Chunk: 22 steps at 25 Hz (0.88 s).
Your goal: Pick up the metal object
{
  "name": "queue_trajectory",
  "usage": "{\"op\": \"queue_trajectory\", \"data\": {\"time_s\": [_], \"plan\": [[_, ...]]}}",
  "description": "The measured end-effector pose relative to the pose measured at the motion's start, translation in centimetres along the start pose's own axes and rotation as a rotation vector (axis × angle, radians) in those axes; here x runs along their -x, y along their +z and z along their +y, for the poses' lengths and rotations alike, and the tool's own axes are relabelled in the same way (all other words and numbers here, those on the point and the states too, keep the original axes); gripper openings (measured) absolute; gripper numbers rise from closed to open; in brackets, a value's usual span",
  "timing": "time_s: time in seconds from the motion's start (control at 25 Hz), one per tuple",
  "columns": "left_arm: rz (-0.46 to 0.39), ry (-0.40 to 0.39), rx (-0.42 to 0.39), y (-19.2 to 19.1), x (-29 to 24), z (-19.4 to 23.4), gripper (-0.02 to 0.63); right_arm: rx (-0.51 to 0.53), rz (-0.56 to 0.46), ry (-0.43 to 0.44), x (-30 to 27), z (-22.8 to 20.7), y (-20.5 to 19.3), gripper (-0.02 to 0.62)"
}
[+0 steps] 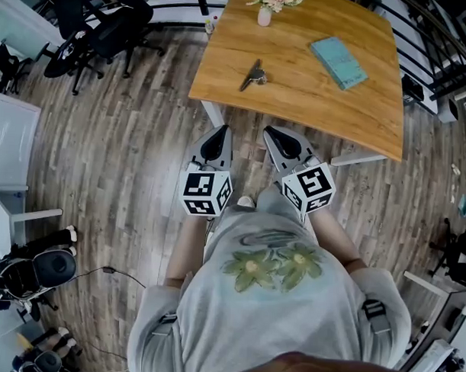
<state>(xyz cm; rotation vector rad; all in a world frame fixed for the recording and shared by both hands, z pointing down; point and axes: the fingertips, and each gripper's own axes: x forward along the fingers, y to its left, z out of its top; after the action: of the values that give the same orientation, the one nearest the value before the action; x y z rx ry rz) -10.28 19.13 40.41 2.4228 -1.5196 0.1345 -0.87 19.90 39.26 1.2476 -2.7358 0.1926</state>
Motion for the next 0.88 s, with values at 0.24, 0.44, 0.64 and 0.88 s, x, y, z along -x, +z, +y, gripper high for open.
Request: {"op": "queue_trajectory", "data": {"time_s": [0.24, 0.44, 0.64, 0.88], "plan": [[0.021, -0.026, 0.016, -0.8, -1.5, 0.5, 0.011, 0.007, 0.02, -0.003, -1.4, -0.6, -0.5, 0.041], [0.043, -0.042, 0.011, -1.0, -3.3, 1.6, 0.011, -0.004, 0.042, -0.014, -3.2, -2.0, -1.2, 0.057], [0.046, -0.032, 0.01, 0.1, -5.8, 3.5, 0.011, 0.001, 0.073, -0.008, -5.7, -4.2, -1.5, 0.086], [0.046, -0.015, 0.011, 1.5, -9.8, 5.8, 0.011, -0.002, 0.111, 0.013, -9.4, -7.5, -1.6, 0.135]]}}
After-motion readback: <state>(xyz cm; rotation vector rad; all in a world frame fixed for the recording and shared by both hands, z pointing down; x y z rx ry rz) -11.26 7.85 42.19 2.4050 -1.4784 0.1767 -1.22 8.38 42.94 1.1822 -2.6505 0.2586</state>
